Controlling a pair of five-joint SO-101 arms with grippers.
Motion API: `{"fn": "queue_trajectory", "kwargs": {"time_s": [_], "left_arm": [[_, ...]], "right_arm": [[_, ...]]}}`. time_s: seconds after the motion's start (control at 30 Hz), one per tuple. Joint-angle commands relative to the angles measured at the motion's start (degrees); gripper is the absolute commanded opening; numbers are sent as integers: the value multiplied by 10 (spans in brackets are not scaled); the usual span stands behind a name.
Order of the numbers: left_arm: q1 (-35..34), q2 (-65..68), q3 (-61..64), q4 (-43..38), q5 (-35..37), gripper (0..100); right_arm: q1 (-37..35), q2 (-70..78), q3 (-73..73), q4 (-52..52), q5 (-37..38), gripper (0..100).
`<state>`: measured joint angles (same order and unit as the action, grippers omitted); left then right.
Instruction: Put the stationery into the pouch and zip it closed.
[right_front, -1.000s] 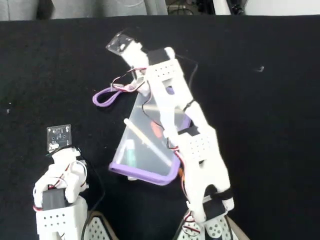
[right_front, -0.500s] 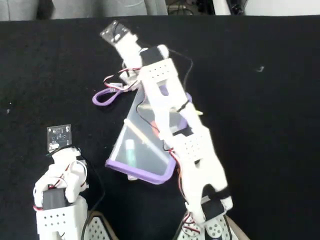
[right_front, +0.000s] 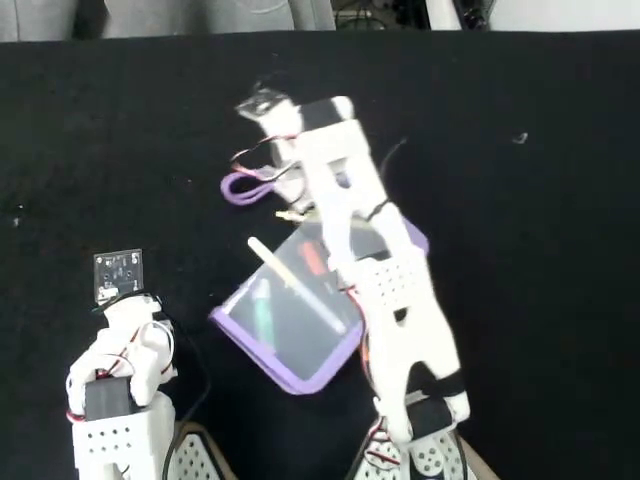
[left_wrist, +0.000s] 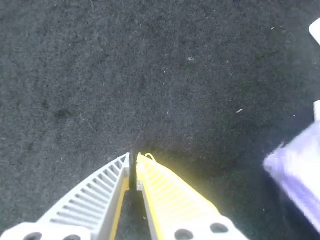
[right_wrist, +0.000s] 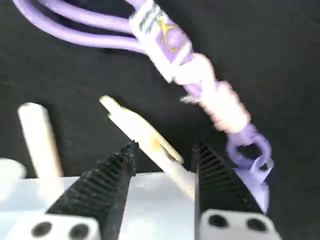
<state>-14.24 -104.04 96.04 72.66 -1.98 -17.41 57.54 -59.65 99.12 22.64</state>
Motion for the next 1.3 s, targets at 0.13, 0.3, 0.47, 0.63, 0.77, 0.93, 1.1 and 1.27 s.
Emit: {"fn": "queue_trajectory", "kwargs": {"time_s": [0.13,0.3,0.47,0.63,0.77,0.93,1.1,1.27], "left_arm": [[-5,-3,14,3,-1,31],[-5,-3,14,3,-1,31],[-5,-3,14,3,-1,31],[-5,-3,14,3,-1,31],[-5,-3,14,3,-1,31],[-5,-3,14,3,-1,31],[-5,-3,14,3,-1,31],[-5,-3,14,3,-1,31]], "right_arm": [[75,-95,33,21,76,170],[86,-157,49,7,142,170],[101,-120,48,-40,205,170],[119,-46,43,-95,234,170],[118,-18,43,-109,253,170],[113,7,43,-132,253,170],[102,30,43,-130,258,170],[100,37,42,-137,269,132]]}}
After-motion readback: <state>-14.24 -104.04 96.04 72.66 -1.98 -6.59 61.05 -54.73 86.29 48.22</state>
